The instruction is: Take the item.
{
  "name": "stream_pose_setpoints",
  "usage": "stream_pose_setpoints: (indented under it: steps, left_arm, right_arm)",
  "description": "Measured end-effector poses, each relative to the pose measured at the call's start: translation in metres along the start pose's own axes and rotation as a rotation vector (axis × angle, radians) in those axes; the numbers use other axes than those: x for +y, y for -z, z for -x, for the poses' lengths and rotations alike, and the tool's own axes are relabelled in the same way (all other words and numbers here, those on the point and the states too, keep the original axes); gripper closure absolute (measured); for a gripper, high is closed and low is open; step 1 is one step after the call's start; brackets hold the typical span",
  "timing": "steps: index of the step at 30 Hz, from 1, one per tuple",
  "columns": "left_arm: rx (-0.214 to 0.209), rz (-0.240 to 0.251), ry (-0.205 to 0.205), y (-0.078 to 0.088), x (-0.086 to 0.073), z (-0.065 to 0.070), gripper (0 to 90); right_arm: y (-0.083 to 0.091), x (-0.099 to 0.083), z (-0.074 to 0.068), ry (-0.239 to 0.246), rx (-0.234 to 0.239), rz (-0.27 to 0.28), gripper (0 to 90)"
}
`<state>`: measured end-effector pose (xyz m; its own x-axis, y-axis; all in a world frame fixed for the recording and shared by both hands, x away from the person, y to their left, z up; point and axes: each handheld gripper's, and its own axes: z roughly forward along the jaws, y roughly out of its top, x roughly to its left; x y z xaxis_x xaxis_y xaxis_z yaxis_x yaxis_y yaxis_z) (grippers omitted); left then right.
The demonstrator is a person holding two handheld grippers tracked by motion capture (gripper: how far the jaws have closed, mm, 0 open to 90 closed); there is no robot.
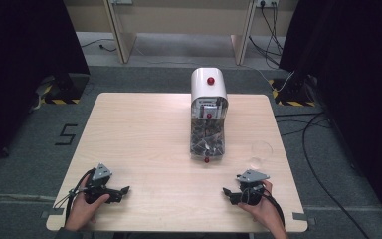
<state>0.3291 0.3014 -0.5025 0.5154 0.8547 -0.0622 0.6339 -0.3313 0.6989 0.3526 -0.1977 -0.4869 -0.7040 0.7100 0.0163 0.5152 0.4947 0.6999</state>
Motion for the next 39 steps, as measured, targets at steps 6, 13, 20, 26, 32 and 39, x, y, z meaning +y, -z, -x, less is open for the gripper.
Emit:
stream_pose_setpoints:
  steps: [6, 13, 20, 26, 32, 39]
  left_arm:
    - [0.000, 0.000, 0.000, 0.000, 0.000, 0.000, 0.0]
    - [0.000, -0.001, 0.000, 0.000, 0.000, 0.000, 0.0]
    - [0.000, -0.001, -0.001, 0.000, 0.000, 0.000, 0.0]
    - [0.000, -0.001, 0.000, 0.000, 0.000, 0.000, 0.0]
    - [0.001, -0.001, 0.000, 0.000, 0.000, 0.000, 0.0]
    - [0.001, -0.001, 0.000, 0.000, 0.000, 0.000, 0.0]
  right_arm:
    - [0.000, 0.000, 0.000, 0.001, 0.000, 0.000, 25.8]
    - [-0.001, 0.001, 0.001, -0.001, -0.001, 0.002, 25.8]
    - [-0.001, 0.001, 0.001, -0.001, -0.001, 0.002, 27.0]
    - [0.001, 0.003, 0.002, 0.012, -0.021, 0.020, 27.8]
    - [0.002, 0.009, 0.000, 0.022, -0.046, 0.055, 28.7]
    - [0.004, 0.017, -0.001, 0.031, -0.069, 0.097, 29.6]
